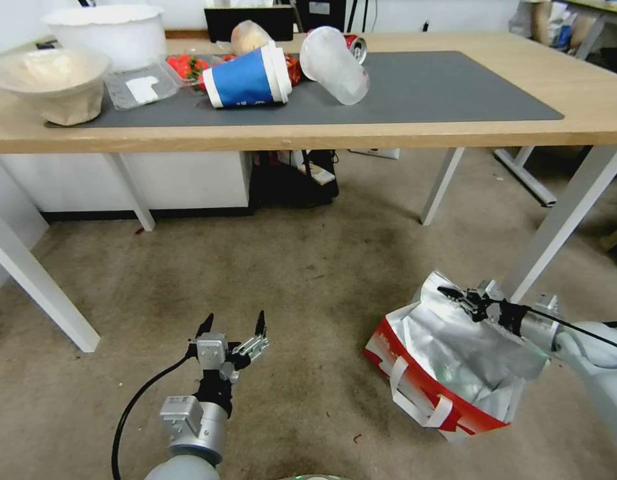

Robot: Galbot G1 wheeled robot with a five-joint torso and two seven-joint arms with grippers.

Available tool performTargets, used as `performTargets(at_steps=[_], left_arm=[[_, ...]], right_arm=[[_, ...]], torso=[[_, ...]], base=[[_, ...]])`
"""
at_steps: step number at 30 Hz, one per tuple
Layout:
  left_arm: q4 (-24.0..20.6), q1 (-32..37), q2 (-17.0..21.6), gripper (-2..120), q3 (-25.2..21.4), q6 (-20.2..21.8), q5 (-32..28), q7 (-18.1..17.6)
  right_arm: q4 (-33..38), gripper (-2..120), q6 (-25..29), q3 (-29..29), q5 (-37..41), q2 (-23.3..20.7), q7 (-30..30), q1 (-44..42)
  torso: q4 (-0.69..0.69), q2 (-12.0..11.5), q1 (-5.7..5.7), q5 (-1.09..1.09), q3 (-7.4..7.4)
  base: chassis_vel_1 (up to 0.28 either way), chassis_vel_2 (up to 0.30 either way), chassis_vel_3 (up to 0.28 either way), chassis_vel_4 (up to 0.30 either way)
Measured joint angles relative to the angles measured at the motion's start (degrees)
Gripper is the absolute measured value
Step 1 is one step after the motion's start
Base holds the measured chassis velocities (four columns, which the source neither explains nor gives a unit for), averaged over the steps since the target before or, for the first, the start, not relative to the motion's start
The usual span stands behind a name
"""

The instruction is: Pick up the food delivery bag from the floor and place it on the table.

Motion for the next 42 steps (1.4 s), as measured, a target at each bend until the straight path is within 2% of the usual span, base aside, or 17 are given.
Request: performTargets(at_steps=[9, 16, 25, 32, 42], left_arm=[[-0.91, -0.18, 0.00, 100, -0.73, 0.81, -1.19, -0.50], [-1.79, -0.17, 0.21, 100, -1.90, 1.25, -2.20, -1.07], [-2.23, -0.13, 0.18, 100, -2.63, 1.28, -3.14, -1.26], [-2.38, -0.27, 0.09, 100, -3.22, 1.29, -4.06, -0.87], [-2.51, -0.32, -0.23, 100, -3.51, 0.72, -3.96, -1.39]], right_arm=[[10.85, 0, -1.56, 3.26, 9.64, -1.47, -3.97, -5.65], [18.55, 0, -6.04, 3.81, 17.59, -1.19, -9.14, -7.49], [22.83, 0, -10.37, 3.60, 22.98, -0.15, -12.66, -8.40], [25.66, 0, -14.63, 4.06, 26.80, 1.11, -18.26, -10.02], [28.00, 0, -17.07, 4.10, 30.85, 3.33, -19.61, -11.59]], torso=[[0.01, 0.01, 0.00, -0.01, 0.00], [0.01, 0.01, 0.00, 0.00, 0.00], [0.01, 0.01, 0.00, -0.01, 0.00], [0.00, 0.01, 0.00, -0.01, 0.00], [0.01, 0.01, 0.00, 0.00, 0.00]], base=[[0.000, 0.000, 0.000, 0.000], [0.000, 0.000, 0.000, 0.000], [0.000, 0.000, 0.000, 0.000], [0.000, 0.000, 0.000, 0.000], [0.000, 0.000, 0.000, 0.000]])
